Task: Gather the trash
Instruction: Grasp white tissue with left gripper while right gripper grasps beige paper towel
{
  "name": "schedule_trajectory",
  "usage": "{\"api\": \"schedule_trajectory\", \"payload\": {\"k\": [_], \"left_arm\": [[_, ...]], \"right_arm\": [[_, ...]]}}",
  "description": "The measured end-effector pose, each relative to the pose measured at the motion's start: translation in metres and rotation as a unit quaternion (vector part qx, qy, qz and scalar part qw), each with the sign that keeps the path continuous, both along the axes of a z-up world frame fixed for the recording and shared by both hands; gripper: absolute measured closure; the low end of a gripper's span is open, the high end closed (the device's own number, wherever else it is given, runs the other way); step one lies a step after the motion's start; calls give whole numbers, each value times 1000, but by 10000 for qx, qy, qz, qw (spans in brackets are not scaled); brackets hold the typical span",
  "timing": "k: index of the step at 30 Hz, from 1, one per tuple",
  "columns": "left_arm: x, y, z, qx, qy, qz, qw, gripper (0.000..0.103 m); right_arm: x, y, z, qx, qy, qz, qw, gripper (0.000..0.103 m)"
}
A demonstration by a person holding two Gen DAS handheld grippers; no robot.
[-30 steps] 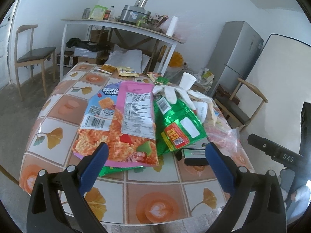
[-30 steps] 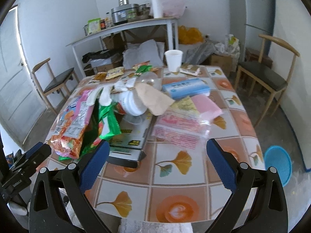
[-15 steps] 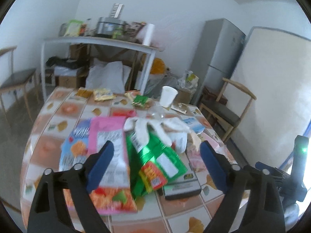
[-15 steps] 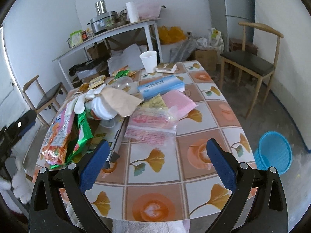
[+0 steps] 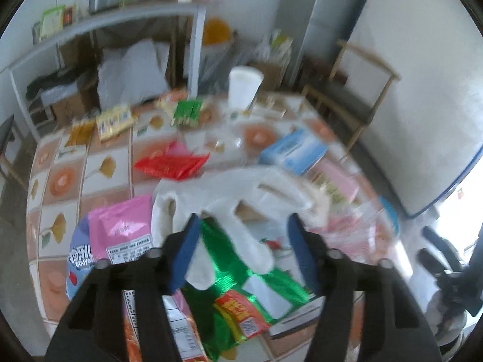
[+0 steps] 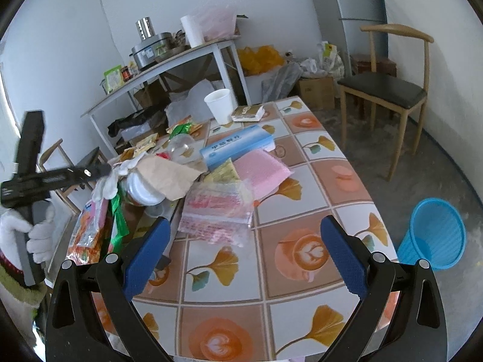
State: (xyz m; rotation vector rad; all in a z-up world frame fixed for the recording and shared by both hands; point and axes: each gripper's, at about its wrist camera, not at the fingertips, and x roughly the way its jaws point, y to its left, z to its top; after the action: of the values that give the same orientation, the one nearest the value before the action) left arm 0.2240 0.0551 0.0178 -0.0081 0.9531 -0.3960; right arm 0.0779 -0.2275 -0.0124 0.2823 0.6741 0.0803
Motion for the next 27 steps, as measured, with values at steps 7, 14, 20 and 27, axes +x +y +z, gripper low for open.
{"api": "schedule_trajectory", "payload": {"k": [7,14,20,27], "left_arm": [[9,9,-3,47,75,177,9998,91],[8,13,13,-145,-366,293,9988,101],[9,24,32,-795,-701,249,9941,101],[-7,45,61,-1885,-1087,177,9759,101]], "right_arm": [[-1,-15,-7,104,69,-132,9998,8],[-8,-17,-2,56,37,-201,9998,8],[-11,-16,1,-27,44,-242,9997,8],[-12,-9,6,-156,56,-210,9996,8]]}}
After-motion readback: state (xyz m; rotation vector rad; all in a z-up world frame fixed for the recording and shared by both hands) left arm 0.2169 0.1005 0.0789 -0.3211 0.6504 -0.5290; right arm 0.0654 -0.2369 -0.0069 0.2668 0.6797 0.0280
